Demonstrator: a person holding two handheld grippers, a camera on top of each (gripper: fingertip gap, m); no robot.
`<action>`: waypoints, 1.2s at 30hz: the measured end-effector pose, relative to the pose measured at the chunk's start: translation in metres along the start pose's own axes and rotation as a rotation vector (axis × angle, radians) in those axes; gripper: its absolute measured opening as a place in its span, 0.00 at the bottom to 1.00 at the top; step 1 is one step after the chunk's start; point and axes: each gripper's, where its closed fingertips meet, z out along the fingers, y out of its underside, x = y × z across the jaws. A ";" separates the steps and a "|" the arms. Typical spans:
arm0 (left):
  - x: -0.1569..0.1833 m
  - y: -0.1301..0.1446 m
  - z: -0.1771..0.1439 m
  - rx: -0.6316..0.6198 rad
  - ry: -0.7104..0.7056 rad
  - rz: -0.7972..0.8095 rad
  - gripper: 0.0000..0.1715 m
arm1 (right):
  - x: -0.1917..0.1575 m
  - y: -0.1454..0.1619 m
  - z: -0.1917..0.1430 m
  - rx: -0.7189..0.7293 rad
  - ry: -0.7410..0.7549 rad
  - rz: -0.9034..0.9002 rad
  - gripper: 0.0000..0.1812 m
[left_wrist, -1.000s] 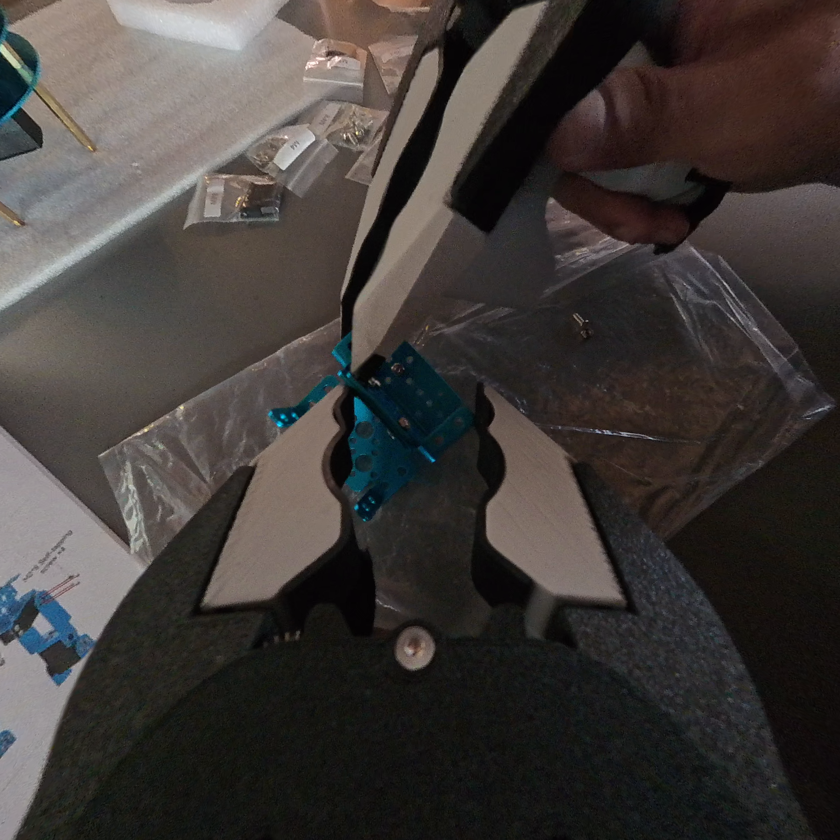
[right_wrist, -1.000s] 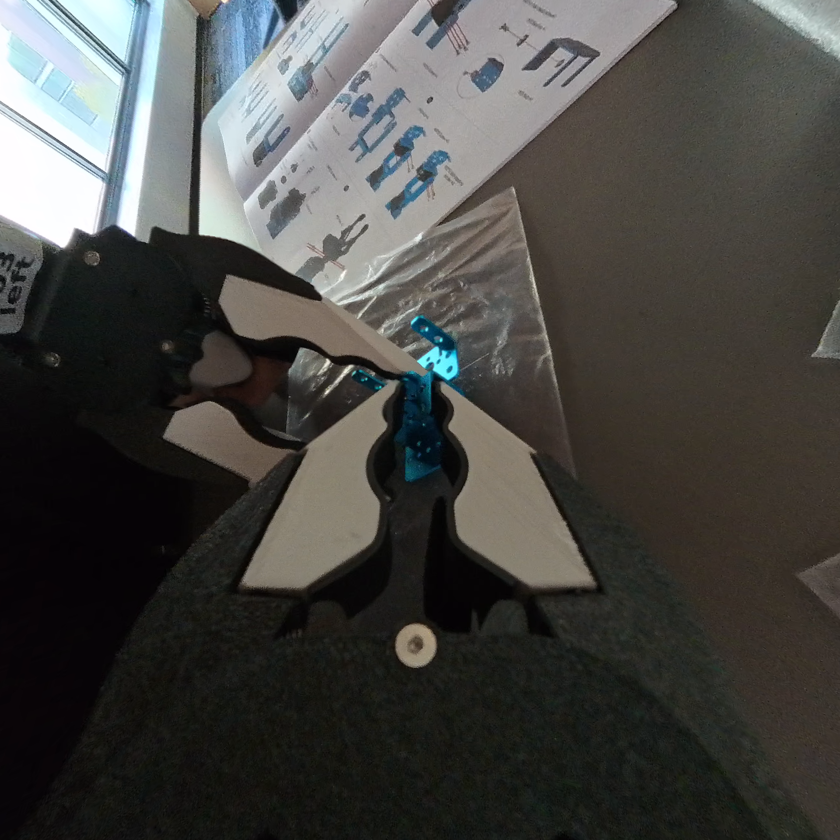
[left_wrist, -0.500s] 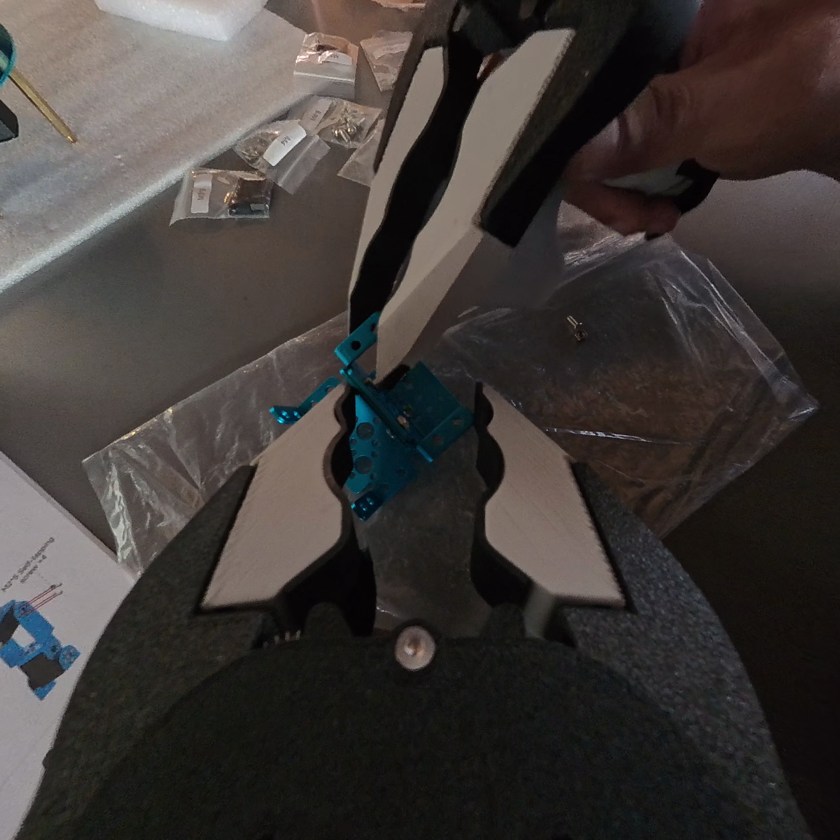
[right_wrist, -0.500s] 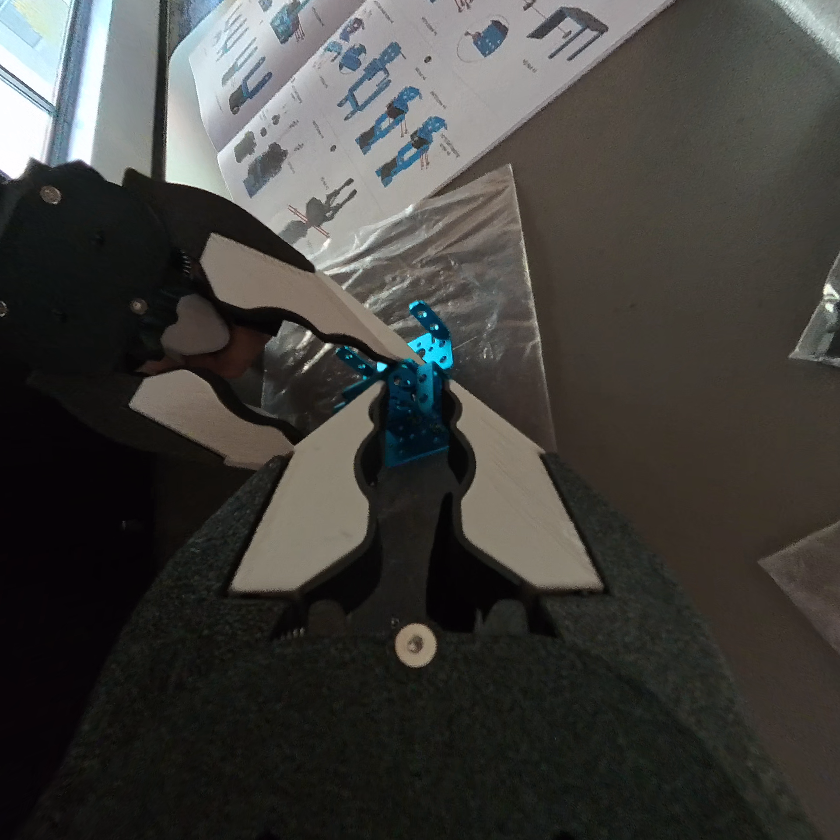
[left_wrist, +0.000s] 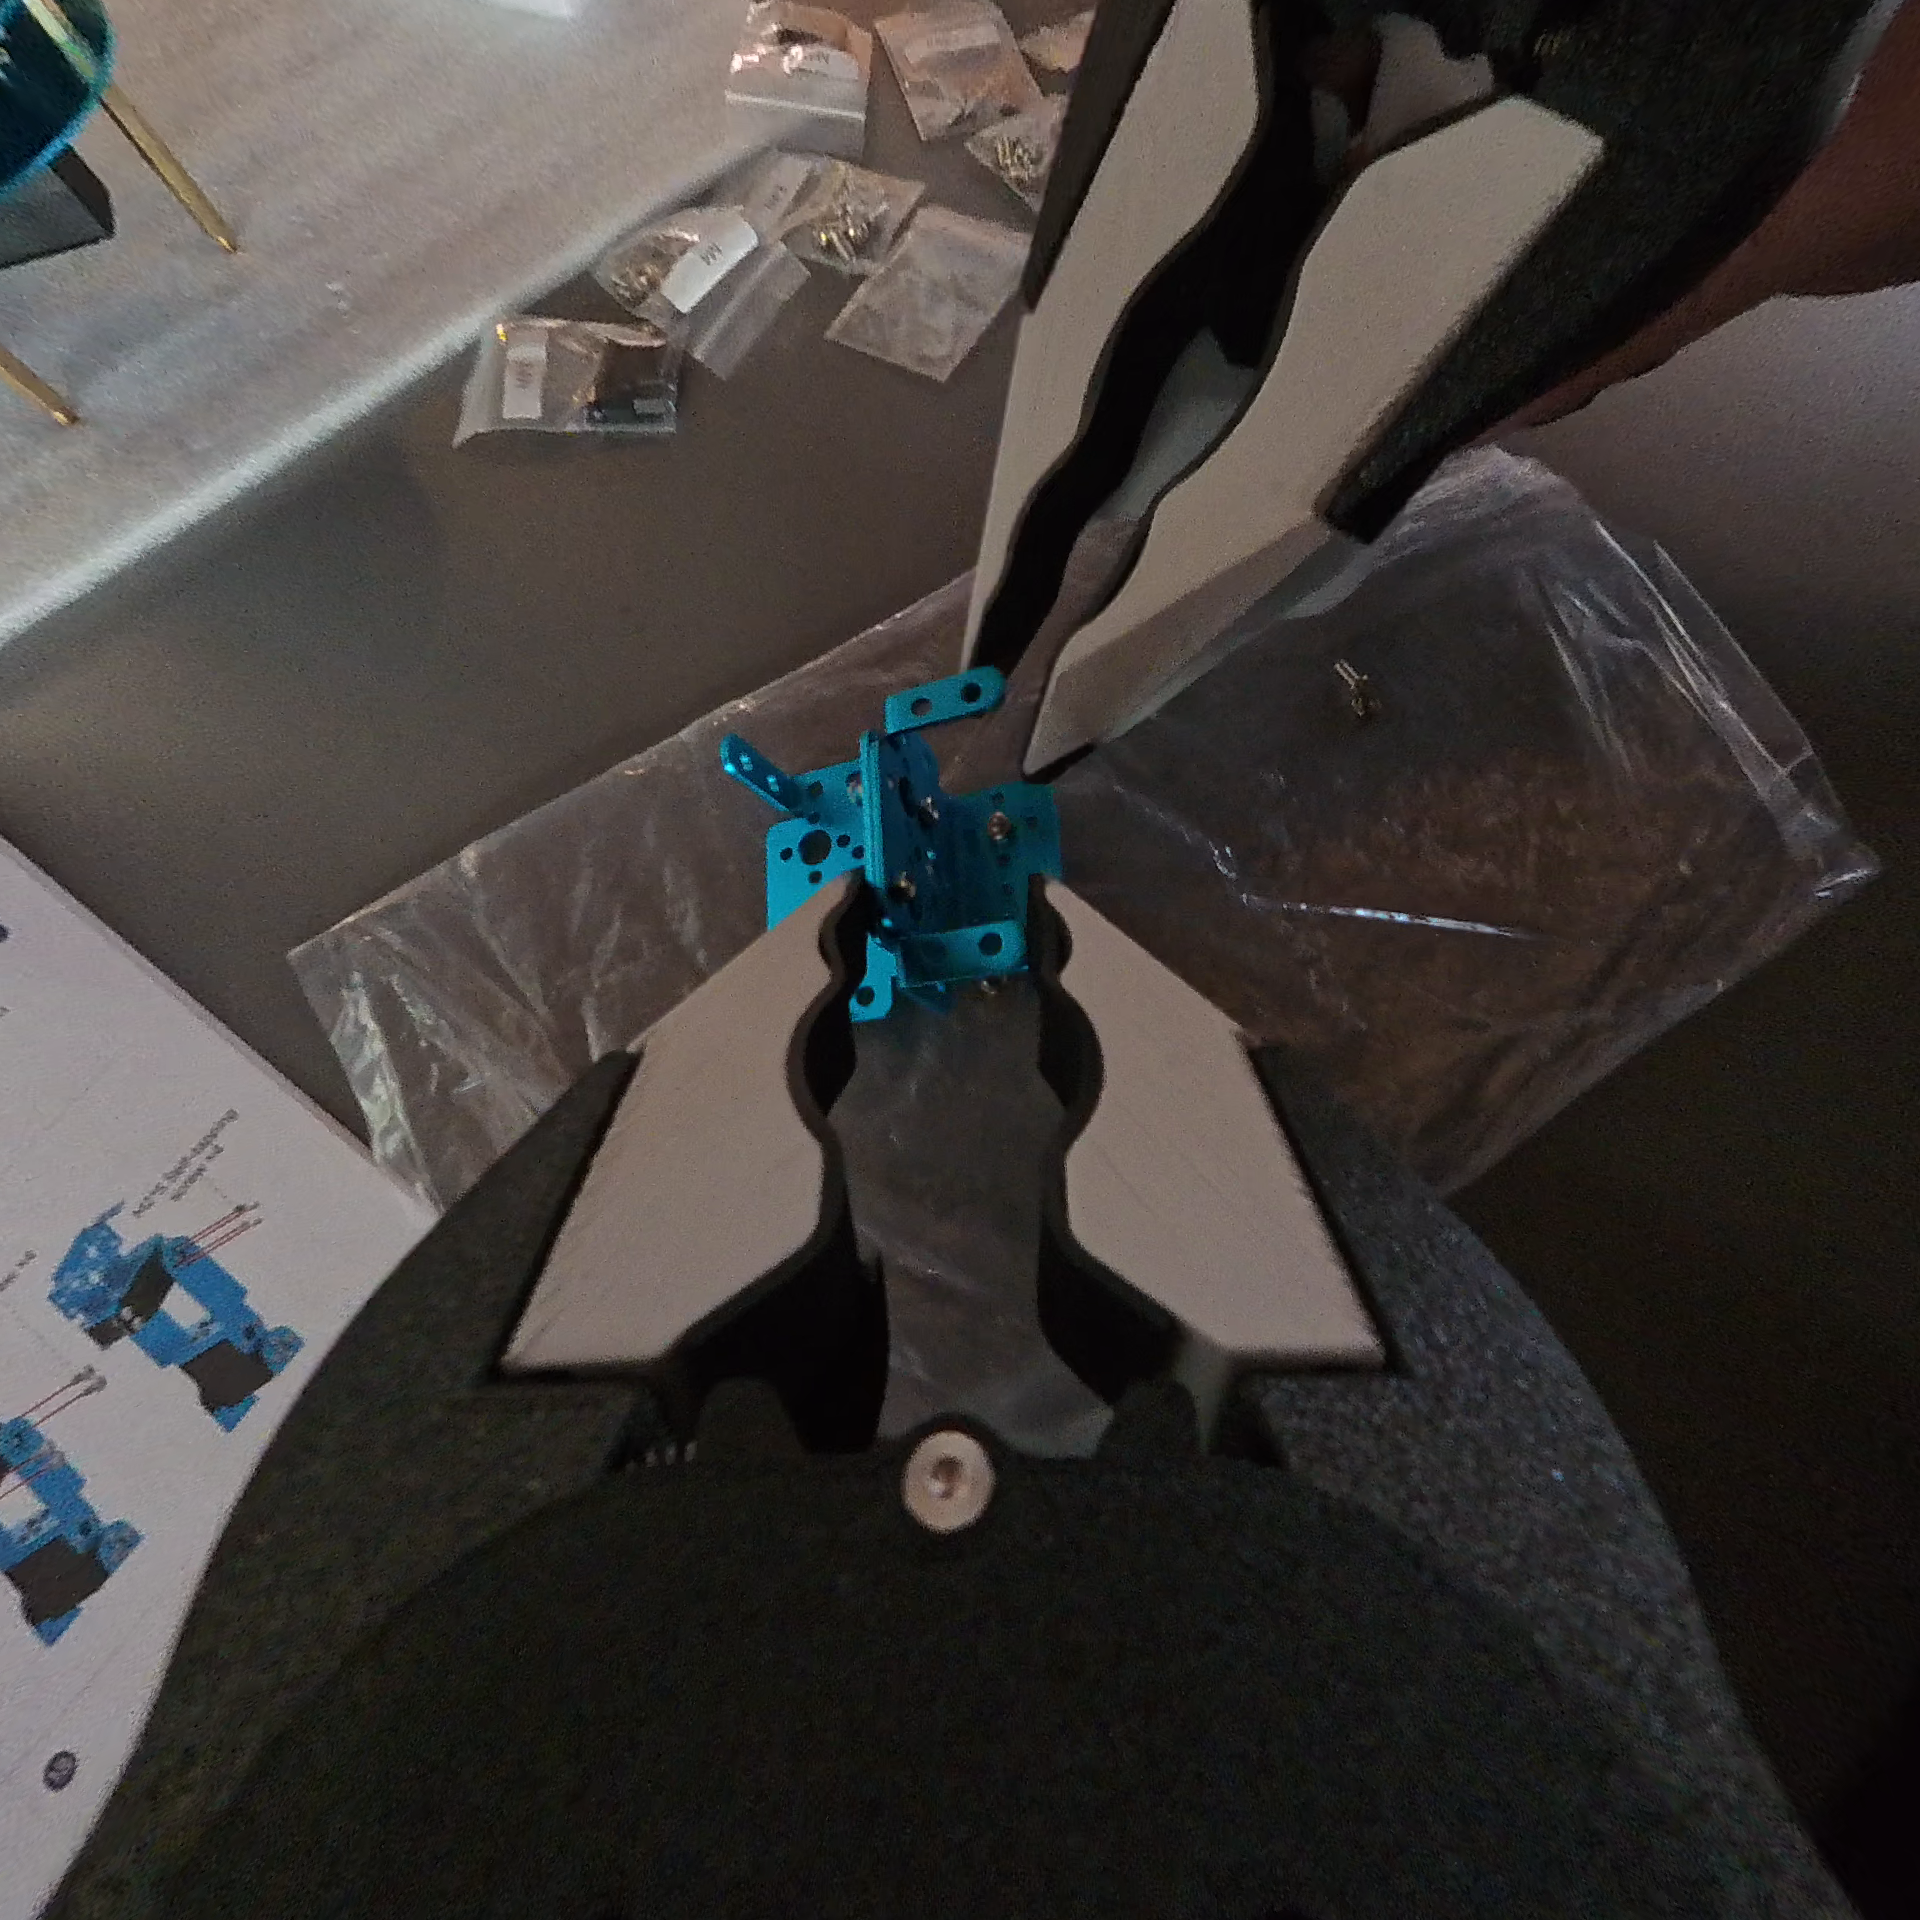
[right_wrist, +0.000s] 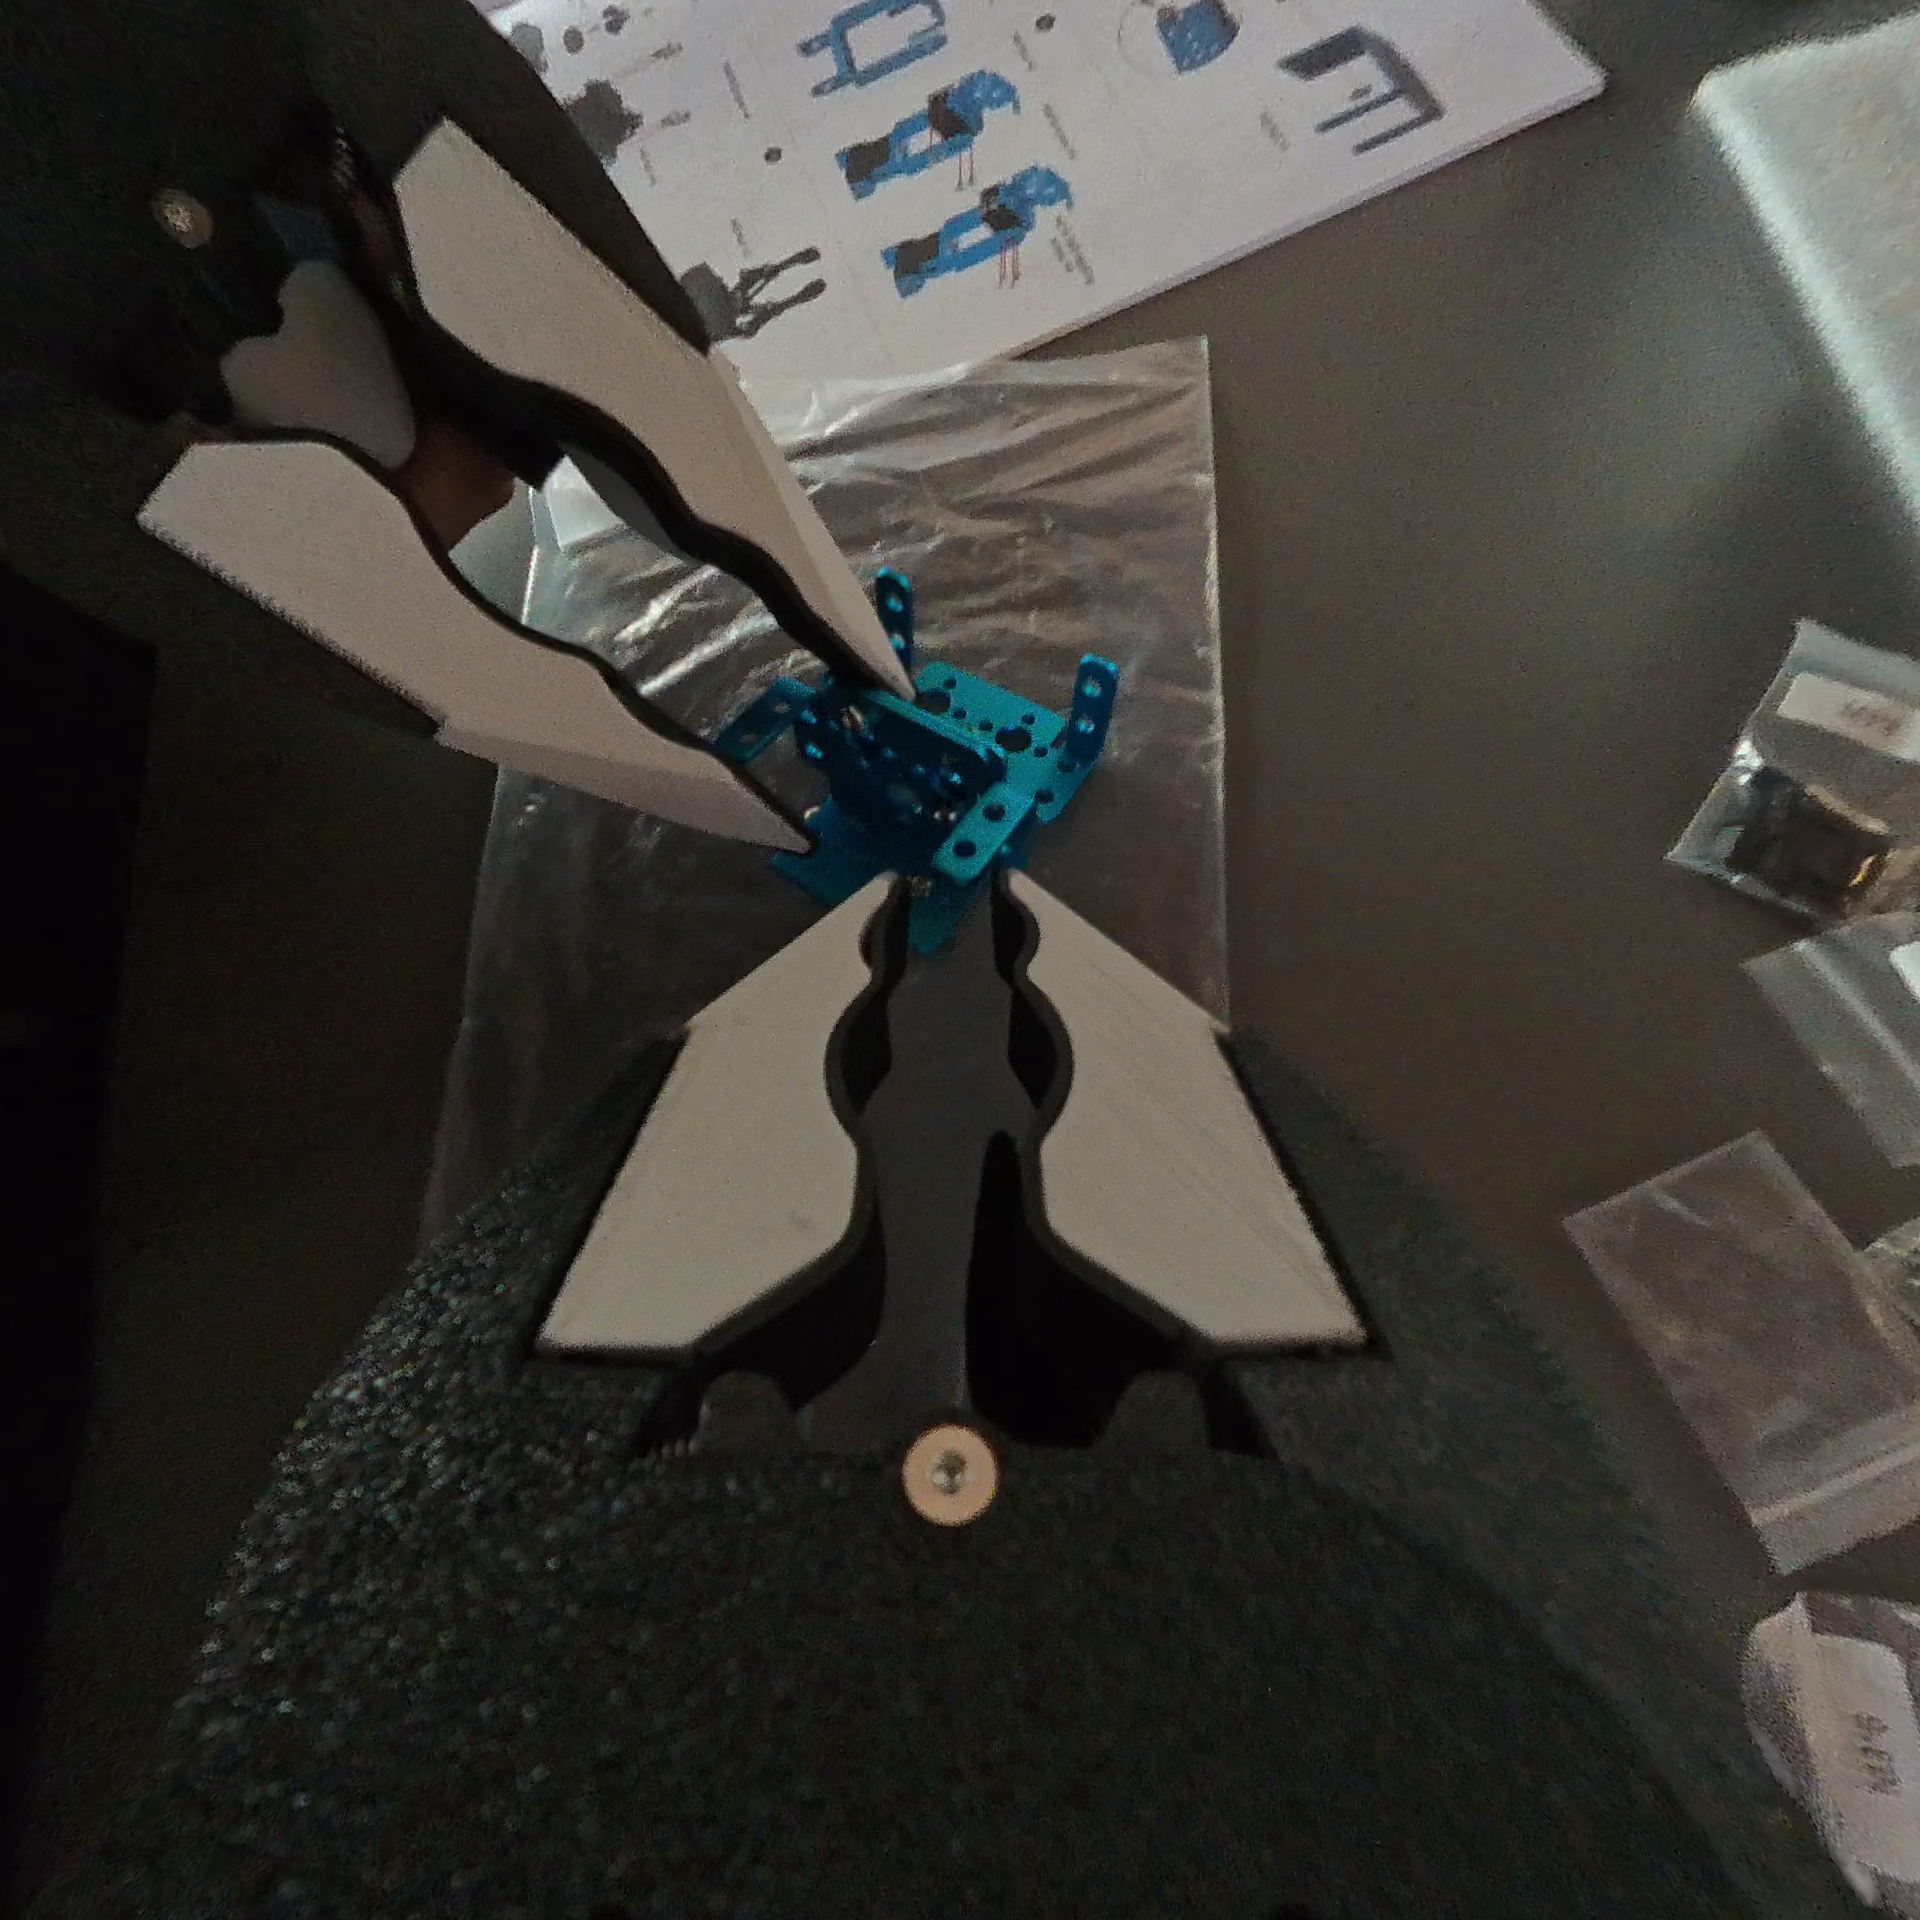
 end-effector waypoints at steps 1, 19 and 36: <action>0.001 0.001 0.000 -0.003 0.002 0.000 0.18 | -0.001 0.003 -0.001 -0.015 -0.005 0.012 0.08; -0.022 0.010 -0.034 0.050 0.047 -0.005 0.28 | 0.006 -0.007 -0.009 0.049 0.094 0.206 0.10; -0.066 0.021 -0.008 -0.056 0.131 0.242 0.20 | 0.019 -0.015 -0.008 -0.020 -0.096 0.094 0.09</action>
